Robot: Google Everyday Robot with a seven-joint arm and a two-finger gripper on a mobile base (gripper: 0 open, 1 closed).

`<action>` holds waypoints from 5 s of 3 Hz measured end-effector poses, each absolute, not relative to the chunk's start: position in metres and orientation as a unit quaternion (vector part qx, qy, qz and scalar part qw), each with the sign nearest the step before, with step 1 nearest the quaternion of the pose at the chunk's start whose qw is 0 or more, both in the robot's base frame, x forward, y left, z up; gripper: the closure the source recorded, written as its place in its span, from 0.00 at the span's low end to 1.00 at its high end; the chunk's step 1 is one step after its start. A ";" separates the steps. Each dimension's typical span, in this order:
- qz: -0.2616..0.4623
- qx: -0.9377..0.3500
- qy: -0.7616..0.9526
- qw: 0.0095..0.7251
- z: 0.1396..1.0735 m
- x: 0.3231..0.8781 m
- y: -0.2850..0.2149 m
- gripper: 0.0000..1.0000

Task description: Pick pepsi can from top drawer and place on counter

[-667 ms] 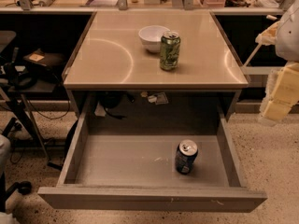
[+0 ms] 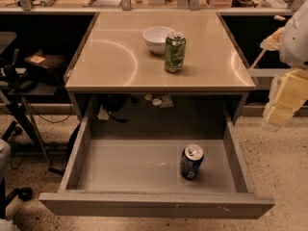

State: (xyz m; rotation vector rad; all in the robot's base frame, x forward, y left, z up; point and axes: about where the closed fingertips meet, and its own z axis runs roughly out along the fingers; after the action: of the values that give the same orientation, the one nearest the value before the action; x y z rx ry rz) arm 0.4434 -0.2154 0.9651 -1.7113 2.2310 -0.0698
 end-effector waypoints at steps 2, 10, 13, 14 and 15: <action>0.068 -0.563 0.815 0.121 0.854 0.455 -0.222 0.00; 0.443 -0.420 0.770 0.186 0.717 0.418 -0.153 0.00; 0.435 -0.320 0.785 0.303 0.709 0.452 -0.158 0.00; 0.419 -0.291 0.796 0.328 0.705 0.464 -0.160 0.00; 0.426 -0.215 0.793 0.379 0.699 0.467 -0.147 0.00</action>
Offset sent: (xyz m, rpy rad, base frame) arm 0.0113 -0.0156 -0.1861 0.1762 0.3411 -0.1245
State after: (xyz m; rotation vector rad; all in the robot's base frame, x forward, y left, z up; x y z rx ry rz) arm 0.4669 -0.1474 0.6989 -0.5496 2.0265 1.0878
